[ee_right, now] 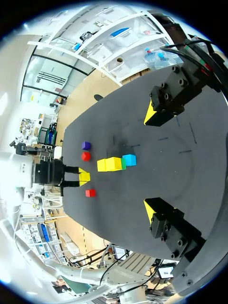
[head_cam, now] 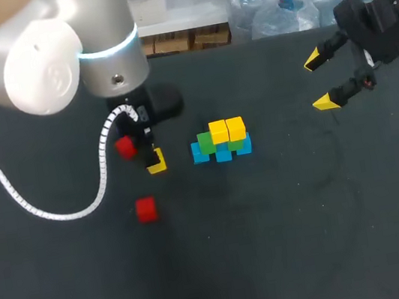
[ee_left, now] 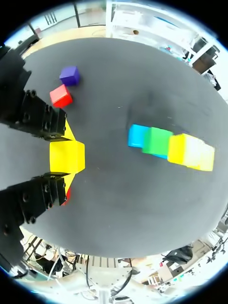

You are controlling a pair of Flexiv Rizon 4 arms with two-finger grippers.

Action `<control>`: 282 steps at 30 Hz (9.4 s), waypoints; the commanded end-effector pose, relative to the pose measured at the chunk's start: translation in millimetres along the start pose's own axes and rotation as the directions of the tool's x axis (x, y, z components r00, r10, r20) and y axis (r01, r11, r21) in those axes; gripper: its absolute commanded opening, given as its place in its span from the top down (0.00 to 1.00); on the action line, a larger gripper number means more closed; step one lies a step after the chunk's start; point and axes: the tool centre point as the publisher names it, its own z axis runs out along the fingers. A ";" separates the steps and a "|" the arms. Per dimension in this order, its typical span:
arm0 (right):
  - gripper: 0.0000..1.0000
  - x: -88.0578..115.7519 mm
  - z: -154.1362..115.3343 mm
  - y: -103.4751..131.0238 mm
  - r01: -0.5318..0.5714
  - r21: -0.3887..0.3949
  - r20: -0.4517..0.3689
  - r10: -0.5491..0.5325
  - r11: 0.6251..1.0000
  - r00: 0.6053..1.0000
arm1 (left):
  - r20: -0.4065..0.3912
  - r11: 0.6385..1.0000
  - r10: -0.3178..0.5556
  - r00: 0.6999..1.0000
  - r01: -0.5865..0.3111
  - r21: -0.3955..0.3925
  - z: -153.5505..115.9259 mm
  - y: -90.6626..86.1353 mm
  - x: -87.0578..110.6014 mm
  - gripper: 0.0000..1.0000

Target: Place the blue cubes, place green cubes on the blue cubes, place the yellow cubes on the green cubes, then place the red cubes on the yellow cubes, and place purple cube on the red cubes.

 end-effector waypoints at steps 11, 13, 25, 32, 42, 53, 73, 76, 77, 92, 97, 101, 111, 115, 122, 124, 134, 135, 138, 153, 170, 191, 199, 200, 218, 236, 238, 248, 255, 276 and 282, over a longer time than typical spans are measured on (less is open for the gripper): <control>0.00 0.2 0.2 0.3 0.001 0.001 0.002 -0.001 1.000 1.000 | 0.023 0.996 0.075 0.997 -0.073 -0.055 -24.3 6.8 -34.4 1.00; 0.00 0.2 0.2 0.3 0.001 0.001 0.002 -0.001 1.000 1.000 | 0.055 0.994 0.091 0.994 -0.087 -0.064 -26.5 6.5 -36.6 1.00; 0.00 0.2 0.2 0.3 0.001 0.001 0.002 -0.001 1.000 1.000 | 0.089 0.993 0.096 0.991 -0.090 -0.077 -29.7 7.0 -35.5 1.00; 0.00 0.2 0.2 0.3 0.001 0.001 0.002 -0.001 1.000 1.000 | 0.089 0.993 0.096 0.991 -0.090 -0.077 -29.7 7.0 -35.5 1.00; 0.00 0.2 0.2 0.3 0.001 0.001 0.002 -0.001 1.000 1.000 | 0.007 0.995 0.072 0.997 -0.071 -0.074 -37.5 9.1 -48.4 1.00; 0.00 0.2 0.2 0.3 0.001 0.001 0.002 -0.001 1.000 1.000 | -0.013 0.988 0.142 0.990 -0.143 -0.057 -31.5 21.3 -76.1 1.00; 0.00 0.2 0.2 0.3 0.001 0.001 0.002 -0.001 1.000 1.000 | -0.007 0.989 0.144 0.990 -0.144 -0.041 -21.9 20.0 -86.6 1.00; 0.00 0.2 0.2 0.3 0.001 0.001 0.002 -0.001 1.000 1.000 | -0.006 0.988 0.147 0.989 -0.147 -0.040 -21.5 21.0 -87.5 1.00; 0.00 0.2 0.2 0.3 0.001 0.001 0.002 -0.001 1.000 1.000 | -0.007 0.988 0.148 0.989 -0.148 -0.039 -21.4 21.4 -87.8 1.00; 0.00 0.2 0.2 0.3 0.001 0.001 0.002 -0.001 1.000 1.000 | -0.009 0.988 0.150 0.989 -0.150 -0.028 -16.9 23.8 -91.4 1.00; 0.00 0.2 0.2 0.3 0.001 0.001 0.002 -0.001 1.000 1.000 | -0.009 0.987 0.155 0.988 -0.155 -0.027 -16.4 25.2 -94.1 1.00; 0.00 0.2 0.2 0.3 0.001 0.001 0.002 -0.001 1.000 1.000 | -0.012 0.987 0.156 0.988 -0.156 -0.026 -16.3 25.6 -94.2 1.00; 0.00 0.2 0.2 0.3 0.001 0.001 0.002 -0.001 1.000 1.000 | -0.017 0.988 0.154 0.988 -0.154 -0.018 -14.5 26.3 -93.5 1.00; 0.00 0.2 0.2 0.3 0.001 0.001 0.002 -0.001 1.000 1.000 | -0.019 0.988 0.153 0.988 -0.154 -0.014 -13.5 26.2 -93.2 1.00; 0.00 0.2 0.2 0.3 0.001 0.001 0.002 -0.001 1.000 1.000 | -0.024 0.988 0.156 0.987 -0.156 -0.005 -11.2 26.9 -93.9 1.00; 0.00 0.2 0.2 0.3 0.001 0.001 0.002 -0.001 1.000 1.000 | -0.026 0.988 0.157 0.987 -0.157 -0.005 -11.0 27.2 -94.3 1.00; 0.00 0.2 0.2 0.3 0.001 0.001 0.002 -0.001 1.000 1.000 | -0.029 0.988 0.156 0.987 -0.156 -0.004 -10.4 27.8 -94.2 1.00; 0.00 0.2 0.2 0.3 0.001 0.001 0.002 -0.001 1.000 1.000 | -0.028 0.988 0.155 0.987 -0.155 -0.004 -10.1 27.8 -94.1 1.00; 0.00 0.2 0.2 0.3 0.001 0.001 0.002 -0.001 1.000 1.000 | -0.027 0.988 0.155 0.988 -0.155 -0.003 -9.4 27.7 -93.8 1.00; 0.00 0.2 0.2 0.3 0.001 0.001 0.002 -0.001 1.000 1.000 | -0.023 0.987 0.160 0.987 -0.160 -0.002 -7.3 27.5 -93.9 1.00; 0.00 0.2 0.2 0.3 0.001 0.001 0.002 -0.001 1.000 1.000 | -0.037 0.988 0.157 0.987 -0.157 0.009 -4.6 28.9 -93.3 1.00; 0.00 0.2 0.2 0.3 0.001 0.001 0.002 -0.001 1.000 1.000 | -0.038 0.988 0.152 0.988 -0.151 0.010 -3.7 28.8 -93.3 0.00; 0.00 0.2 0.2 0.3 0.001 0.001 0.002 -0.001 1.000 1.000 | -0.013 0.990 0.139 0.990 -0.139 -0.004 -6.2 28.8 -93.2 0.00; 0.00 0.2 0.2 0.3 0.001 0.001 0.002 -0.001 1.000 1.000 | -0.013 0.990 0.138 0.990 -0.138 -0.005 -6.6 28.9 -93.0 0.00; 0.00 0.2 0.2 0.3 0.001 0.001 0.002 -0.001 1.000 1.000 | 0.214 0.989 0.107 0.971 -0.081 -0.127 -22.8 24.3 -75.1 0.00; 0.00 0.2 0.2 0.3 0.001 0.001 0.002 -0.001 1.000 1.000 | 0.287 0.986 0.067 0.956 -0.019 -0.165 -28.9 18.8 -54.5 0.00; 0.00 0.2 0.2 0.3 0.001 0.001 0.002 -0.001 1.000 1.000 | 0.288 0.986 0.062 0.956 -0.014 -0.164 -27.8 18.0 -53.4 0.00; 0.00 0.2 0.2 0.3 0.001 0.001 0.002 -0.001 1.000 1.000 | 0.321 0.992 0.032 0.947 0.008 -0.123 -9.2 12.5 -49.6 0.00; 0.00 0.2 0.2 0.3 0.001 0.001 0.002 -0.001 1.000 1.000 | 0.326 0.993 0.031 0.945 0.008 -0.119 -5.3 10.9 -48.7 1.00; 0.00 0.2 0.2 0.3 0.001 0.001 0.002 -0.001 1.000 1.000 | 0.334 0.993 0.027 0.942 0.013 -0.117 0.1 9.4 -48.9 1.00; 0.00 0.2 0.2 0.3 0.001 0.001 0.002 -0.001 1.000 1.000 | 0.337 0.993 0.029 0.941 0.011 -0.116 1.4 8.3 -51.1 1.00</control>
